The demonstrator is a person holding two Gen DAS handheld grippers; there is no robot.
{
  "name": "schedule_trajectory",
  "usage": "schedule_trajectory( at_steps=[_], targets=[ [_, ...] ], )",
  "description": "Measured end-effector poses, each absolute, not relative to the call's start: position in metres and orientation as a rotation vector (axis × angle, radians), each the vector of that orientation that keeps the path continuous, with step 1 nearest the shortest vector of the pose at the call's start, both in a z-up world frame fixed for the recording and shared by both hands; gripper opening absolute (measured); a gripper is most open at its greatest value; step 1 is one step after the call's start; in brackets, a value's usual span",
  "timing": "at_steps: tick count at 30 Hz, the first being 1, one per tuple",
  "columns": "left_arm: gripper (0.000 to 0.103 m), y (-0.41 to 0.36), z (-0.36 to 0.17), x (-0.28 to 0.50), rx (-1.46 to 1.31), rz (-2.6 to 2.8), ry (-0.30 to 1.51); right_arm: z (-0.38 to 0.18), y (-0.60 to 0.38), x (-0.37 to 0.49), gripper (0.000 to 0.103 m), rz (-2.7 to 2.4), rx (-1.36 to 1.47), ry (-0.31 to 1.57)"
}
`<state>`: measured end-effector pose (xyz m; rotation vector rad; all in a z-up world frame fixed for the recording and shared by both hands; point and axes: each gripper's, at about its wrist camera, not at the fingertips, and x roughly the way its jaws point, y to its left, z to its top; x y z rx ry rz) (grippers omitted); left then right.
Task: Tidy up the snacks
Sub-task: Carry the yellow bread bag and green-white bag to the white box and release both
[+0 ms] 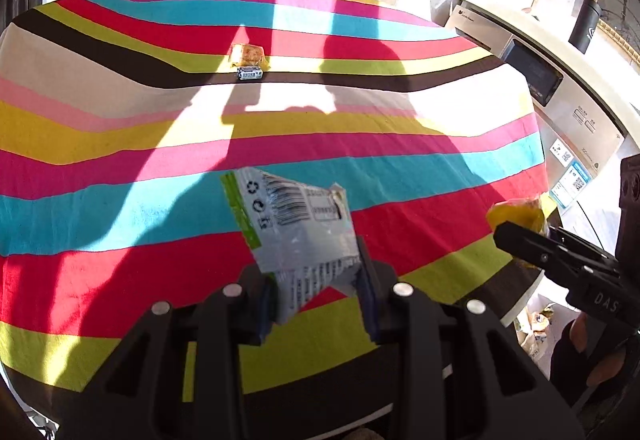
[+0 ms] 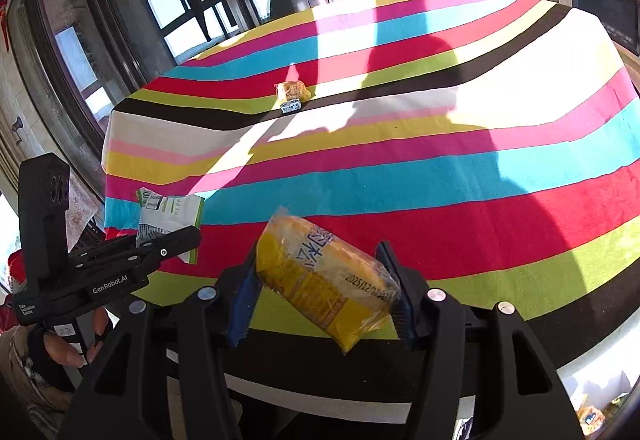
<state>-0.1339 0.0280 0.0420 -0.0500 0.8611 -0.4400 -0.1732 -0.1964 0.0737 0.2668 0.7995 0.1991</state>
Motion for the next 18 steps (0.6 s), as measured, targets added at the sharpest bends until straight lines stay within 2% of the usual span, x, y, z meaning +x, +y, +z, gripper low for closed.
schedule_trajectory(
  at_steps=[18],
  targets=[
    [0.034, -0.108, 0.051, -0.182, 0.275, -0.739, 0.858, 0.054, -0.318, -0.301, 0.056, -0.091, 0.431, 0.767]
  ],
)
